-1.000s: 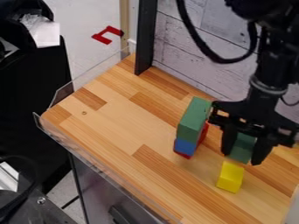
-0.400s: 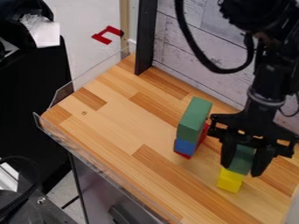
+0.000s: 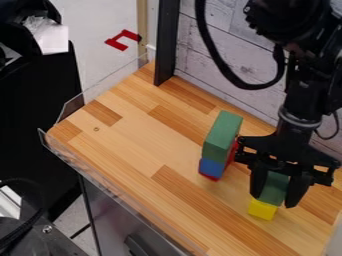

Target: Take back the green cube and put it on top of the yellow cube

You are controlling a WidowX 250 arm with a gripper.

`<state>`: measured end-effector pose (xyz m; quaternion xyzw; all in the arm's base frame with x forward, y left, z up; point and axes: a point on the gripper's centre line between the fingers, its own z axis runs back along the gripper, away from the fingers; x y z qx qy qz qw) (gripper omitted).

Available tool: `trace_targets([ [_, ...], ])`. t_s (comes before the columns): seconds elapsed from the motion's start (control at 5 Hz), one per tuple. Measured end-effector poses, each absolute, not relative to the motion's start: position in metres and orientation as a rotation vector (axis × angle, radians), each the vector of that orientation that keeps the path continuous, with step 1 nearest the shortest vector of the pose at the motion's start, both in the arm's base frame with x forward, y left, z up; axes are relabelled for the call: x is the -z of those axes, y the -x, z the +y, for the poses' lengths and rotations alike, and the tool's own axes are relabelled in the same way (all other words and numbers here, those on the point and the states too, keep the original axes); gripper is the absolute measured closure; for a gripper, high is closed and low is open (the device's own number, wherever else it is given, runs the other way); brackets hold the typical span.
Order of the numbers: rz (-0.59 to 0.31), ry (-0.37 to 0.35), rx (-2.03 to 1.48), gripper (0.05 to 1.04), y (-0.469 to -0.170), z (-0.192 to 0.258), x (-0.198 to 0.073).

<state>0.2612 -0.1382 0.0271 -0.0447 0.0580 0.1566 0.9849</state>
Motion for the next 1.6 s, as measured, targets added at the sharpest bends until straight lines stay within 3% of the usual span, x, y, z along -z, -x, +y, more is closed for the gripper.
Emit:
trace_targets([
  [0.4,0.141,0.085,-0.310,0.549,-0.259,-0.138,-0.019],
  [0.6,0.143,0.091,-0.309,0.500,-0.260,-0.139,-0.017],
  [0.8,0.148,0.097,-0.304,0.200,-0.259,-0.139,-0.017],
  [1.0,0.141,0.104,-0.309,0.078,-0.262,-0.138,-0.017],
  [1.2,0.162,0.085,-0.341,0.083,-0.257,-0.135,-0.017],
  [1.6,0.050,0.000,-0.422,0.083,-0.252,-0.124,-0.077],
])
